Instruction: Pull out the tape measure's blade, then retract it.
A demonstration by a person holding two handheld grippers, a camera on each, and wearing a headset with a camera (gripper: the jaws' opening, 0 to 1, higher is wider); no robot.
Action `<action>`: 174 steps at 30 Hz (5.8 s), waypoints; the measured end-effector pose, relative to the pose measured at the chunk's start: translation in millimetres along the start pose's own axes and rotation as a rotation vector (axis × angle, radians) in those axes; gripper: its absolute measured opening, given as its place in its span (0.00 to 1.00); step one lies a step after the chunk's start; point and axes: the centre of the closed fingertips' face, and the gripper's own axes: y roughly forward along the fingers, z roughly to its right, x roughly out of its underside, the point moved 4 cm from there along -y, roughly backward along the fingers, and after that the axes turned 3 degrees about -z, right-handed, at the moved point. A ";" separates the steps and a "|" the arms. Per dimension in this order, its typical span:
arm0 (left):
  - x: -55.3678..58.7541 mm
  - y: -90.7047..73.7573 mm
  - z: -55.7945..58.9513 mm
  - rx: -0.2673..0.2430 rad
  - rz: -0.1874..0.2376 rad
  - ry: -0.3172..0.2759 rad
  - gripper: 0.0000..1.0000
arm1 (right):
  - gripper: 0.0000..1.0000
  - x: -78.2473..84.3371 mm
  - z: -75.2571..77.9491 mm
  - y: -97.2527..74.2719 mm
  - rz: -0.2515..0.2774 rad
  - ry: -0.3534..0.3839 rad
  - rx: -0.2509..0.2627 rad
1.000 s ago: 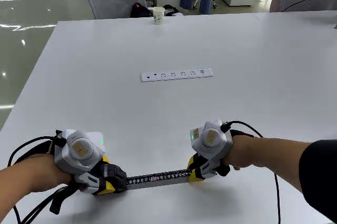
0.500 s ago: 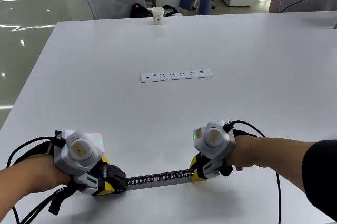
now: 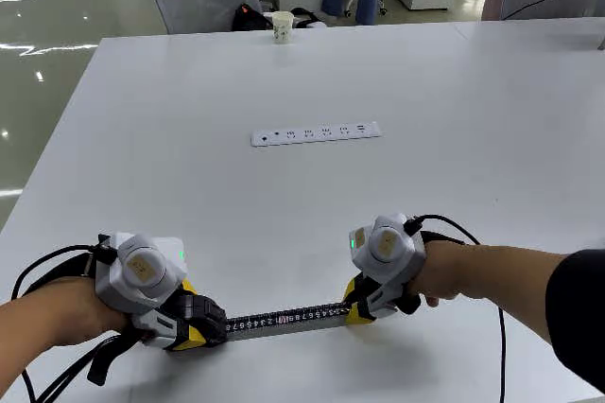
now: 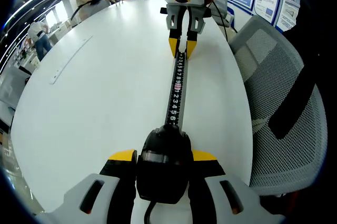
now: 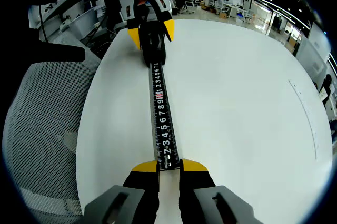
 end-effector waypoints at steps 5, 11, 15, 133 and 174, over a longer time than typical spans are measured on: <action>0.6 0.5 0.2 -0.001 -0.001 -0.001 0.32 | 0.10 1.3 -0.3 -0.9 -0.003 0.003 0.001; 0.9 0.8 0.7 -0.001 -0.002 0.000 0.32 | 0.10 2.9 0.1 -0.8 -0.004 0.003 0.002; 0.9 0.5 0.7 0.000 -0.002 0.000 0.32 | 0.10 4.0 0.0 -3.2 -0.006 0.006 0.002; 0.9 -10.0 0.0 -0.025 -0.036 0.007 0.33 | 0.12 51.4 1.1 -29.1 -0.081 -0.023 0.035; -9.7 -37.5 29.1 0.002 0.212 -0.313 0.99 | 0.60 55.6 -16.1 -61.7 0.087 0.186 0.188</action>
